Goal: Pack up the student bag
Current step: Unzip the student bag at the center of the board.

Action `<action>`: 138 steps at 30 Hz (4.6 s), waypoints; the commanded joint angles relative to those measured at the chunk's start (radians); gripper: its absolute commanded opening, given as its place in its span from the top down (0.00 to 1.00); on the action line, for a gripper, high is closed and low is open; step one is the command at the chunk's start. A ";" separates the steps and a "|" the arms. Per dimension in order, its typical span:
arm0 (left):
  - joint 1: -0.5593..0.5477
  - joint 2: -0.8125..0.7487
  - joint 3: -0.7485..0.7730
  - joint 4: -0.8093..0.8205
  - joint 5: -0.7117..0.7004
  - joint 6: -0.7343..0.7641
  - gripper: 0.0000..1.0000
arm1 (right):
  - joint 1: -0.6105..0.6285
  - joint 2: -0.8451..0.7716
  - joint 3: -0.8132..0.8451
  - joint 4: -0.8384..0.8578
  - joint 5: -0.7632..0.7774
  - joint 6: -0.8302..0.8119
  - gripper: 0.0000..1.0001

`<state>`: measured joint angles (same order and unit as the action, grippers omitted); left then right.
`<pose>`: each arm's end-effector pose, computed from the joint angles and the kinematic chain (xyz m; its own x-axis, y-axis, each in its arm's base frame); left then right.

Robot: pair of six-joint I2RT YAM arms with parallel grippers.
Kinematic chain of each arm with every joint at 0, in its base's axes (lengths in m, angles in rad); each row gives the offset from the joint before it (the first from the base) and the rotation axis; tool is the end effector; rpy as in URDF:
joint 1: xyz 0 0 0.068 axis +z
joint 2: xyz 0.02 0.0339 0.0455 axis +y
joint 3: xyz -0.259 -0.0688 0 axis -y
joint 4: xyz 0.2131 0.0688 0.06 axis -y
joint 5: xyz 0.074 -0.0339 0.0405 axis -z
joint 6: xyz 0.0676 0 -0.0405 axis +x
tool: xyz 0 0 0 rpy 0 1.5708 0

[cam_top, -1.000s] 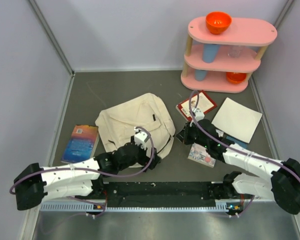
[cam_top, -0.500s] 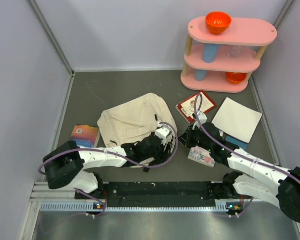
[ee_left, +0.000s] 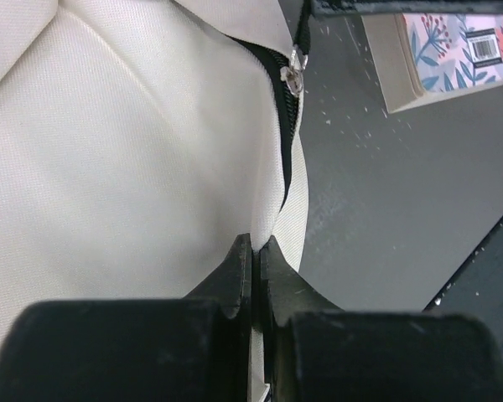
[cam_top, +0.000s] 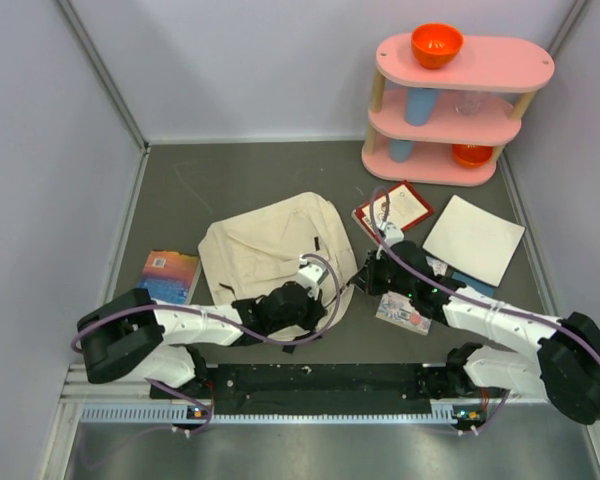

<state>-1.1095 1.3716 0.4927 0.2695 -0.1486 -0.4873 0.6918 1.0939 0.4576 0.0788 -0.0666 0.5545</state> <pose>0.1275 -0.2341 0.1609 -0.6145 0.1959 -0.7642 0.6155 0.7250 -0.3091 0.1729 0.1490 0.1904 -0.7044 0.0987 -0.7029 -0.3636 0.8003 0.4767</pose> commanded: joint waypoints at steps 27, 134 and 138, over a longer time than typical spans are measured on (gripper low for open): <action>-0.211 -0.147 -0.057 -0.119 -0.192 -0.071 0.25 | -0.029 0.075 0.193 -0.069 0.063 -0.070 0.40; 0.419 -0.517 0.153 -0.530 -0.267 0.098 1.00 | 0.132 0.036 -0.201 0.046 0.326 0.450 1.00; 0.448 -0.535 0.161 -0.567 -0.317 0.102 1.00 | 0.124 0.063 -0.211 0.047 0.330 0.463 1.00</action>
<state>-0.7448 0.8757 0.5930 -0.2272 -0.1642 -0.4179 0.8616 1.1164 0.3031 0.3550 0.0883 1.0496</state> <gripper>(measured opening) 0.010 0.012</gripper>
